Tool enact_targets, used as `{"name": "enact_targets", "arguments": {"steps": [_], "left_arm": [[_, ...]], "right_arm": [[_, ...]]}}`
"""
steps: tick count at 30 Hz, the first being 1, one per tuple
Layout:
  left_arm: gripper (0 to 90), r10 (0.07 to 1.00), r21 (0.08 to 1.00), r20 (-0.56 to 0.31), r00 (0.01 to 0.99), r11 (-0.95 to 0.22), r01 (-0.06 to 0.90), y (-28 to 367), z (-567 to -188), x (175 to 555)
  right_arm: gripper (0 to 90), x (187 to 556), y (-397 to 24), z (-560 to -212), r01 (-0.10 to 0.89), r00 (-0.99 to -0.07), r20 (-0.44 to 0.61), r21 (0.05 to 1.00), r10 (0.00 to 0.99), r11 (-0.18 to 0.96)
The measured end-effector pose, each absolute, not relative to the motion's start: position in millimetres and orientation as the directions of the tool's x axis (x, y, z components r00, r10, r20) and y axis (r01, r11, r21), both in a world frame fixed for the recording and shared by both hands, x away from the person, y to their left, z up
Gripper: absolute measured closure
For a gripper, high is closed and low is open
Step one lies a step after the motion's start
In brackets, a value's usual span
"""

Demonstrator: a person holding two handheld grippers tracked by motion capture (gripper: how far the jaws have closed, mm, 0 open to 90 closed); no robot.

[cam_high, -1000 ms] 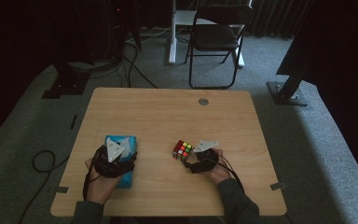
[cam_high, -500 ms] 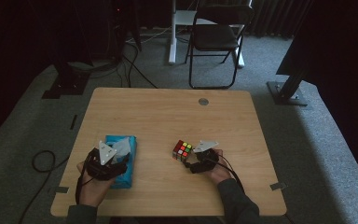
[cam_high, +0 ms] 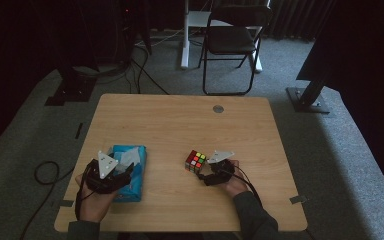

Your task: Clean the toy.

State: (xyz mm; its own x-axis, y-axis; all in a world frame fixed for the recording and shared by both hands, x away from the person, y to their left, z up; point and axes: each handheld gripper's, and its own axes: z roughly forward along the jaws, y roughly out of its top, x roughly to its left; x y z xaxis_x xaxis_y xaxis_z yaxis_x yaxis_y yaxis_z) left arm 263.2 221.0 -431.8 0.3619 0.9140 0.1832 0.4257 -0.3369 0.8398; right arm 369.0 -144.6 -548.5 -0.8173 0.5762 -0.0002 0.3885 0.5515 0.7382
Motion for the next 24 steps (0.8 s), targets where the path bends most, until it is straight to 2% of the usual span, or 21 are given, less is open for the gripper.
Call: {"name": "enact_targets", "arguments": {"steps": [24], "left_arm": [[28.1,0.874,0.805,0.233,0.426,-0.419,0.419,201.4,-444.5,270.1]], "right_arm": [[25.7,369.0,-144.6,-548.6,0.387,-0.818,-0.001,0.738,0.576,0.552]]}}
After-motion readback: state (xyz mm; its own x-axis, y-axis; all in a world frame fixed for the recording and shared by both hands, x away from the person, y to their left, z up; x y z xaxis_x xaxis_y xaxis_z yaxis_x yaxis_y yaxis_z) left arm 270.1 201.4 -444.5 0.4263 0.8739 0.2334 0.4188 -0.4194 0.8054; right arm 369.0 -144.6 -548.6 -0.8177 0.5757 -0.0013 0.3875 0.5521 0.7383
